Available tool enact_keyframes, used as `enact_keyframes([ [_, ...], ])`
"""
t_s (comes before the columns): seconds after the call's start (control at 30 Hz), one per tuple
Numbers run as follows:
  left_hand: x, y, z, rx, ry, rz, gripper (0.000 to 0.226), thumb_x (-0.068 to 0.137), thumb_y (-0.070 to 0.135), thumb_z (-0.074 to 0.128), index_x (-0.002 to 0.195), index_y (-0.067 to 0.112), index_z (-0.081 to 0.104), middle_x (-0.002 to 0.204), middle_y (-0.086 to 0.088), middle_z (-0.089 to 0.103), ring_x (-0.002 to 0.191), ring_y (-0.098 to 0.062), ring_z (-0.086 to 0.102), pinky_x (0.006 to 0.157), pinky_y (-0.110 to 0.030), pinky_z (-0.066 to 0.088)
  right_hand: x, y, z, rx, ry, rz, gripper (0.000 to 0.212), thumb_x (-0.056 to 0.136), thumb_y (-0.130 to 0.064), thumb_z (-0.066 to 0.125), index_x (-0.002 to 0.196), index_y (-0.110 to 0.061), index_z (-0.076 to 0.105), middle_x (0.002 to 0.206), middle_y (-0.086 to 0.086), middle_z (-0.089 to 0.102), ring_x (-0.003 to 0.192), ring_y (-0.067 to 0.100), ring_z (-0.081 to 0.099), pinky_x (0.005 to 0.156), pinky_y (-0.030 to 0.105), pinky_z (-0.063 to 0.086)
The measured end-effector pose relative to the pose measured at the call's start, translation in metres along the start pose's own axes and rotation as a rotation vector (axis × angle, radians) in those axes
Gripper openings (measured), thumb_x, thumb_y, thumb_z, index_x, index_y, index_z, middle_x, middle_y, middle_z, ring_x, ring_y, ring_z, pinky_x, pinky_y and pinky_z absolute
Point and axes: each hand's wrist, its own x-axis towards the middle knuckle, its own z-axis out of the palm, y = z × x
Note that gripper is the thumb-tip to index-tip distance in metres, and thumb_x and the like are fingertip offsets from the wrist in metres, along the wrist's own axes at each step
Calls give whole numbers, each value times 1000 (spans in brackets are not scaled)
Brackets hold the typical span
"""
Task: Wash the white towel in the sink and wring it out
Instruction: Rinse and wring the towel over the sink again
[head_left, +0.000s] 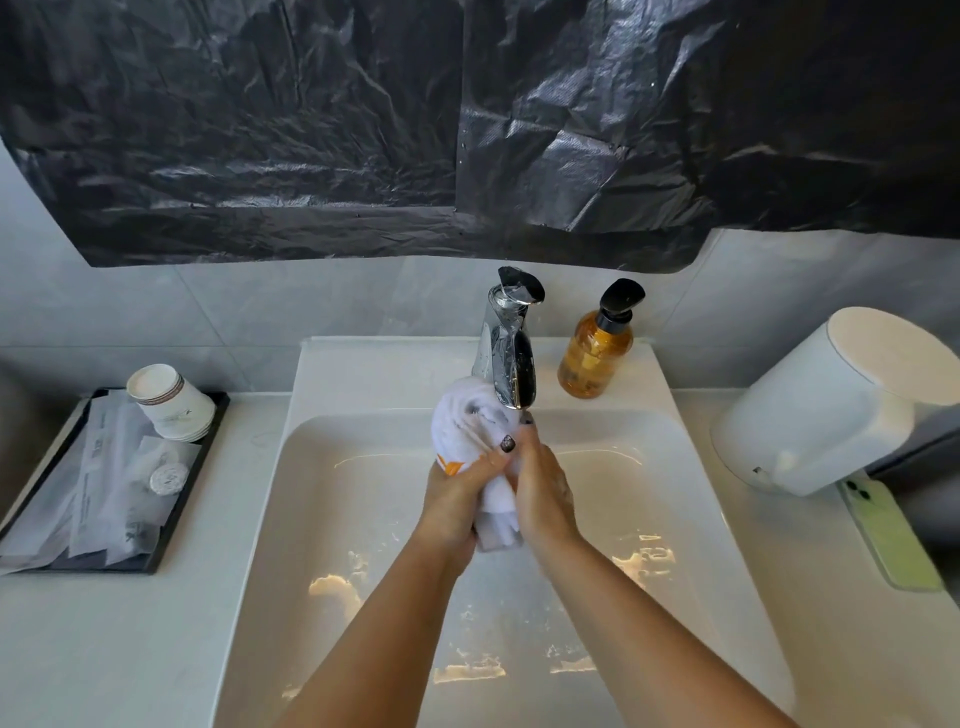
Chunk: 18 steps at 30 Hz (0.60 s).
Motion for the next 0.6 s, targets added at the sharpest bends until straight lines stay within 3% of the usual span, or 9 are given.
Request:
enact_keyframes([
  [0.07, 0, -4, 10, -46, 109, -20, 40, 65, 18, 81, 102, 7, 72, 90, -15, 75, 83, -28, 73, 69, -34, 56, -4, -6, 3, -24, 99, 24, 42, 97, -59, 28, 95, -34, 62, 103, -4, 65, 108, 23, 59, 89, 36, 42],
  [0.17, 4, -4, 18, -118, 194, -112, 40, 58, 25, 77, 92, 5, 70, 77, -15, 69, 71, -29, 67, 63, -32, 51, -2, -10, 2, -105, 102, 53, 51, 85, -69, 24, 93, -35, 61, 96, -2, 66, 101, 26, 59, 79, 38, 41],
  [0.27, 5, -1, 17, -108, 180, -179, 38, 52, 32, 76, 83, 10, 68, 71, -11, 64, 62, -27, 62, 53, -28, 47, 5, -7, -5, -376, 35, -110, 62, 85, -70, 17, 107, -29, 58, 102, 2, 65, 100, 26, 60, 77, 33, 39],
  [0.37, 7, 0, 11, -149, 125, -137, 44, 59, 39, 76, 90, 9, 73, 85, -15, 68, 79, -31, 68, 64, -33, 50, 11, -11, -13, -315, -123, -8, 70, 84, -78, 19, 98, -23, 61, 98, 2, 67, 98, 27, 60, 76, 34, 41],
  [0.43, 5, 2, 7, -245, 81, -152, 37, 72, 39, 72, 87, 6, 70, 82, -17, 64, 73, -30, 63, 61, -31, 46, 15, -23, -23, -228, -161, 40, 66, 76, -77, 32, 97, -22, 63, 98, -1, 67, 98, 24, 60, 72, 33, 40],
  [0.53, 4, 7, 3, -412, 57, -134, 31, 87, 34, 59, 83, 4, 66, 70, -15, 57, 56, -27, 55, 50, -28, 42, 18, -47, -41, -105, -75, -104, 52, 80, -44, 57, 124, -18, 55, 119, 4, 61, 111, 24, 56, 86, 32, 43],
  [0.6, 1, 13, 4, -501, 68, -120, 33, 89, 32, 54, 76, 4, 63, 61, -12, 56, 54, -29, 53, 48, -29, 43, 14, -65, -49, -218, 11, -305, 54, 88, -15, 60, 139, -14, 44, 135, 8, 53, 120, 25, 52, 97, 36, 43],
])
